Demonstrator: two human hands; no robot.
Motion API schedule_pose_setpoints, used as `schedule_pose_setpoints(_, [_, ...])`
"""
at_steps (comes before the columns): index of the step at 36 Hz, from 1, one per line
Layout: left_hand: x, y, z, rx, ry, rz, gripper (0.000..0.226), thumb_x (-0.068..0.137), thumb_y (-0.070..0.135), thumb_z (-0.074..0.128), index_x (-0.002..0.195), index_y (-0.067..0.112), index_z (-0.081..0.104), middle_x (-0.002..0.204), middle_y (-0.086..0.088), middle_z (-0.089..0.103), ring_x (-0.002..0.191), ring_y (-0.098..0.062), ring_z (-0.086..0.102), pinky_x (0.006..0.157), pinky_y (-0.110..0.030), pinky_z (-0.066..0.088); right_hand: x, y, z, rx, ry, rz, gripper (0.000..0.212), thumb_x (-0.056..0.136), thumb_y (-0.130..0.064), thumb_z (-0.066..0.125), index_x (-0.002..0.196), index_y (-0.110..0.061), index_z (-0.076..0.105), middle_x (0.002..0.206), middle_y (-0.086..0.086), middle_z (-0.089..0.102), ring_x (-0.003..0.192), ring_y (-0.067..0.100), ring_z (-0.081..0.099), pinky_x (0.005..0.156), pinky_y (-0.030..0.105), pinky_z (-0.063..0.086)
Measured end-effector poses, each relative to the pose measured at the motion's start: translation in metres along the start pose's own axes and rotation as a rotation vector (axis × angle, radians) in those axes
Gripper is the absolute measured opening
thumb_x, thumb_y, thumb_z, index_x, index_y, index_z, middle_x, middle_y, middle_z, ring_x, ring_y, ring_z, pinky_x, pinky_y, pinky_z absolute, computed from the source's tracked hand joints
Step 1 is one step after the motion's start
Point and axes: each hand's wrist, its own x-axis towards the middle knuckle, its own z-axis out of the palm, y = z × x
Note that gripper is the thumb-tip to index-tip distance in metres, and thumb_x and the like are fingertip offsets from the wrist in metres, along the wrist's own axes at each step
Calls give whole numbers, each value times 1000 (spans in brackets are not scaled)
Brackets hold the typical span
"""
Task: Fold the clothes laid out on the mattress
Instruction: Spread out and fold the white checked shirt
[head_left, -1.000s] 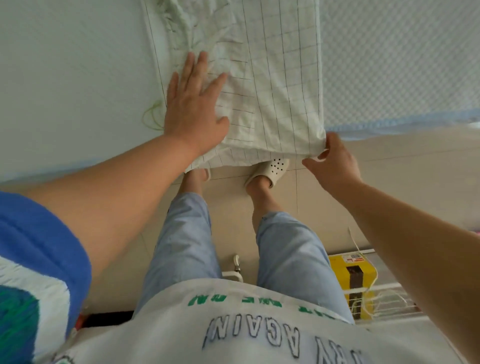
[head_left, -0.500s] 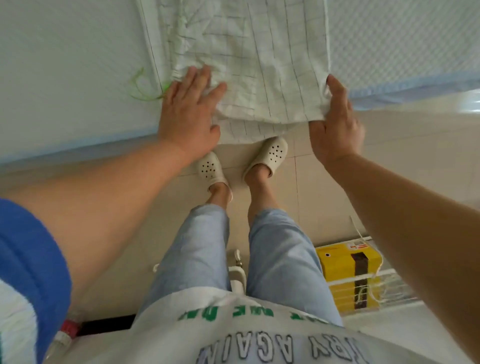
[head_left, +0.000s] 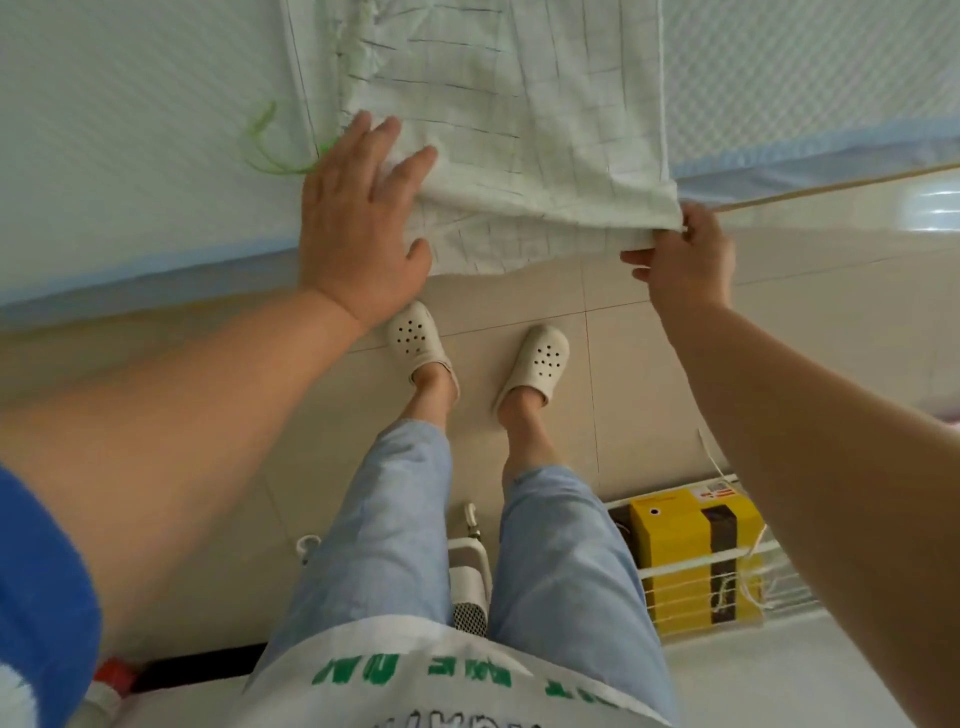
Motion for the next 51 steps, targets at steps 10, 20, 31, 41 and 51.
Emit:
schedule_pose_setpoints(10, [-32,6,15,-583,15,-892,60,71,33,76,121,16,47,112,4,58,95,-14,56,77,-25,42,-4,7,-13,-344,28,-318,47,87,-32,51,132,-37,38,105,-14,58,93,6,54,77,25,36])
schedule_pose_setpoints(20, [-16,-7,19,-1060,128,-1067,10,80,20,70,77,26,62,80,11,66,73,-7,62,58,-20,45,9,8,-14,-204,27,-232,52,85,-8,33,120,-37,58,80,-14,58,72,4,54,70,14,47])
schedule_pose_setpoints(31, [-34,-13,27,-1187,-86,-990,27,76,11,74,94,25,60,97,6,68,89,-11,65,71,-24,50,17,11,-18,-217,-35,-191,22,87,-16,46,84,-36,52,71,-12,57,71,16,58,65,39,54])
schedule_pose_setpoints(41, [-40,-7,32,-1112,76,-1045,26,79,3,70,87,24,58,91,3,64,64,-7,63,57,-17,51,15,11,-14,-323,45,-290,37,83,-9,36,108,-22,61,71,-15,51,74,13,51,54,20,34])
schedule_pose_setpoints(51, [-51,-13,27,-1172,-16,-1125,9,83,10,67,84,16,60,72,0,64,47,-4,57,53,-20,51,30,12,-19,-230,-125,-182,26,90,-11,46,111,-18,60,85,-12,60,71,7,64,66,27,57])
